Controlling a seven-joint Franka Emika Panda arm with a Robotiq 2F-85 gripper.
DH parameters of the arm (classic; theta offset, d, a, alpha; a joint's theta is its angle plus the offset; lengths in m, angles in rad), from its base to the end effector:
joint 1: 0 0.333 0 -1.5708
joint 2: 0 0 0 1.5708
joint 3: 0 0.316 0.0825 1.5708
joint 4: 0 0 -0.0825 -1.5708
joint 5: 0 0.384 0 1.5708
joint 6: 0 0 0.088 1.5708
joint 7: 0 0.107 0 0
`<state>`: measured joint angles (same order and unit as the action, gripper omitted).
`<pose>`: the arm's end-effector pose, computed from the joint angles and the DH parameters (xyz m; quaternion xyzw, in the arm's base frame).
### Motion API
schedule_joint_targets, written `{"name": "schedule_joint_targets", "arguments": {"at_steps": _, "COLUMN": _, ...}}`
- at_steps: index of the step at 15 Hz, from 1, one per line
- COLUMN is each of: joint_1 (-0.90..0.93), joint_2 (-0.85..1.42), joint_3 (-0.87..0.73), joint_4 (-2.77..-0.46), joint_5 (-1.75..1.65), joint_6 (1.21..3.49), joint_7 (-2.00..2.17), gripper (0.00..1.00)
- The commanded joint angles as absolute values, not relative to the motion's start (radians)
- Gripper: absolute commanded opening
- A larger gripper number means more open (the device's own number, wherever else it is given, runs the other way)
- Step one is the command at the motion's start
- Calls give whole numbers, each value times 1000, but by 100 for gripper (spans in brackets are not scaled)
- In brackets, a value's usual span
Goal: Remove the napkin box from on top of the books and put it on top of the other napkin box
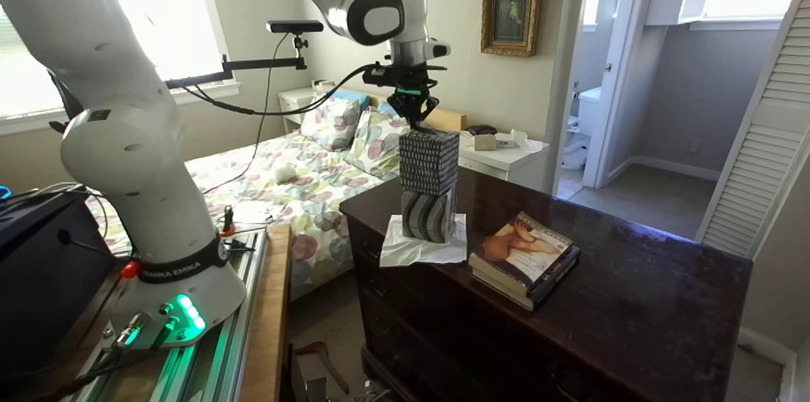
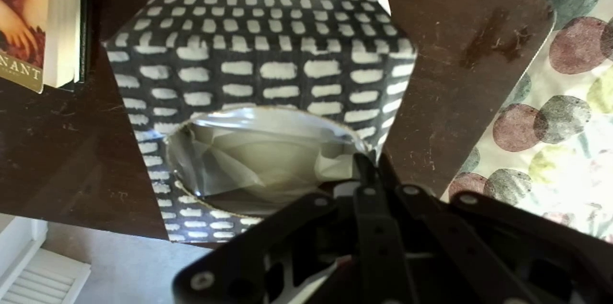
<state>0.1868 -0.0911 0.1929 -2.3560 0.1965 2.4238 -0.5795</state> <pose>0.4688 0.1884 0.3804 -0.9122 -0.3974 -0.0845 0.0533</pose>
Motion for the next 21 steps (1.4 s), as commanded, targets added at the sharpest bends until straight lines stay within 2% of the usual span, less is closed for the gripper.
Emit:
{"name": "schedule_joint_targets", "arguments": {"at_steps": 1, "joint_1": 209, "joint_2": -110, "joint_3": 181, "joint_4": -2387, "joint_5": 231, "joint_6": 2469, "joint_7": -589, "gripper": 0}}
{"name": "schedule_joint_targets", "arguments": {"at_steps": 7, "joint_1": 212, "joint_2": -108, "joint_3": 181, "joint_4": -2392, "joint_5": 224, "joint_6": 2477, "joint_7": -584, "gripper": 0}}
{"name": "schedule_joint_targets", "arguments": {"at_steps": 8, "joint_1": 212, "joint_2": -108, "joint_3": 181, "joint_4": -2393, "joint_5": 221, "joint_6": 2480, "joint_7": -583, "gripper": 27}}
{"name": "schedule_joint_targets", "arguments": {"at_steps": 9, "joint_1": 212, "joint_2": -109, "joint_3": 181, "joint_4": -2394, "joint_5": 221, "joint_6": 2483, "joint_7": -583, "gripper": 27}}
{"name": "schedule_joint_targets", "arguments": {"at_steps": 19, "joint_1": 210, "joint_2": -114, "joint_3": 174, "joint_4": -2391, "joint_5": 221, "joint_6": 2506, "joint_7": -581, "gripper": 95}}
{"name": "schedule_joint_targets", "arguments": {"at_steps": 21, "joint_1": 210, "joint_2": -119, "joint_3": 172, "joint_4": -2389, "joint_5": 218, "joint_6": 2503, "joint_7": -575, "gripper": 100}}
